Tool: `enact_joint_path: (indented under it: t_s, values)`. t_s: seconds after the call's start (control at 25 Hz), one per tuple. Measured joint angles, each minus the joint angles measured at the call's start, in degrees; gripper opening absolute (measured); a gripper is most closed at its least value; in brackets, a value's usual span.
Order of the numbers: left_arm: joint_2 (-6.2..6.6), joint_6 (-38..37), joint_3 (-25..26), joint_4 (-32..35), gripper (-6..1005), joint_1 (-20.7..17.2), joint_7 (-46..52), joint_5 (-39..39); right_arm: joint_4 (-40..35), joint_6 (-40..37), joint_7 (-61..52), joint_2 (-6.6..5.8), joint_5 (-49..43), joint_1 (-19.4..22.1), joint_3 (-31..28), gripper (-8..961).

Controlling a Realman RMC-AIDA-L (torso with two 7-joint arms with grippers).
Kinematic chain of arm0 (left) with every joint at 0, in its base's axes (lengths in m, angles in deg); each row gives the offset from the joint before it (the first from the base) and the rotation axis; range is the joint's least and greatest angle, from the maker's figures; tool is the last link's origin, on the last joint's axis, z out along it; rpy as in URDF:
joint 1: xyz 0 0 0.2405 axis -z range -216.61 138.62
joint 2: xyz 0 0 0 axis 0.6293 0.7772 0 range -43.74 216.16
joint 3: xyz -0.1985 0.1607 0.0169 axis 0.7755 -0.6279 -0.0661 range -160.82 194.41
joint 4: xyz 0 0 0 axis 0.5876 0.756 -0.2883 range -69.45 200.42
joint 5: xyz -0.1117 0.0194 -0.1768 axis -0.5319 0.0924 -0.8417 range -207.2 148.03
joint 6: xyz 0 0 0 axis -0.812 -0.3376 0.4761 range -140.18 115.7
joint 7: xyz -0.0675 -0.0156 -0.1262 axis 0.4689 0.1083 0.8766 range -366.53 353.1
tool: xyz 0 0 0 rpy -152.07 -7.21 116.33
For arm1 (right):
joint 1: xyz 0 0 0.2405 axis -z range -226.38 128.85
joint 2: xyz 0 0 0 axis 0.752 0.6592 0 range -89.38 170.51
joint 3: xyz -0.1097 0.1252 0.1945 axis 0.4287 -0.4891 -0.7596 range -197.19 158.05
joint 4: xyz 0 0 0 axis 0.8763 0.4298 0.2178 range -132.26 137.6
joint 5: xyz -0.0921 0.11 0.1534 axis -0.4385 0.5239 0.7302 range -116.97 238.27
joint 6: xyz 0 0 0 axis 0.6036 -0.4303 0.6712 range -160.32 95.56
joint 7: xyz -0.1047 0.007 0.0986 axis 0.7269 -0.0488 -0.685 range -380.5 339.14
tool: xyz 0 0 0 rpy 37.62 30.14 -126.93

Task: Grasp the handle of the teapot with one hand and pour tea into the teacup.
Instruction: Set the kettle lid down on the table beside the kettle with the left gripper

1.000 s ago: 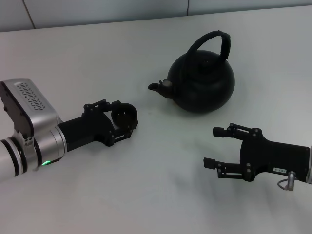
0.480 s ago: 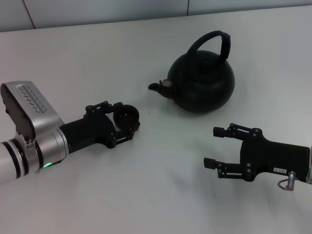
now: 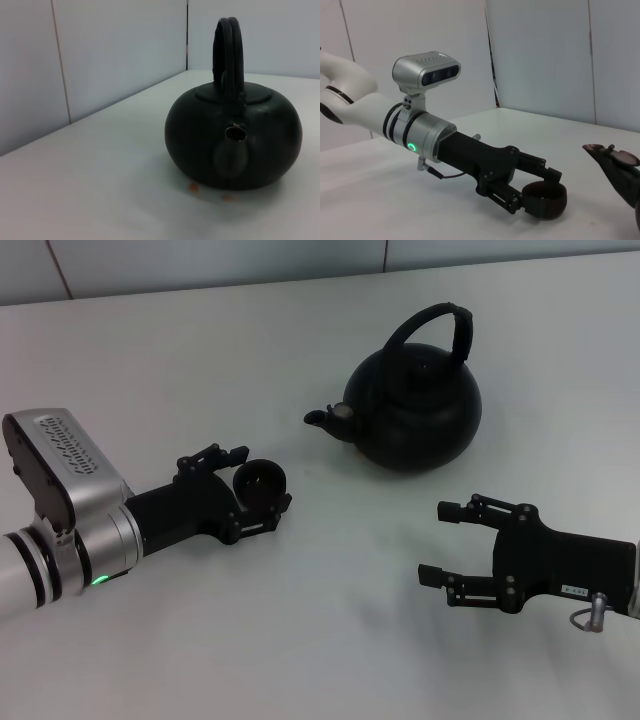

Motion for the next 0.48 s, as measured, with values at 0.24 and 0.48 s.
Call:
enact_joint_path:
  t_s: [0.24,0.48]
  values:
    - [0.00,-0.2,0.0,0.0,861,0.0,0.0,0.0,0.1,0.0,0.0,0.00,0.0,0.0,0.0,831]
    - [0.00,-0.4,0.0,0.2,859,0.0,0.0,0.0,0.1,-0.1,0.0,0.00,0.0,-0.1,0.0,831]
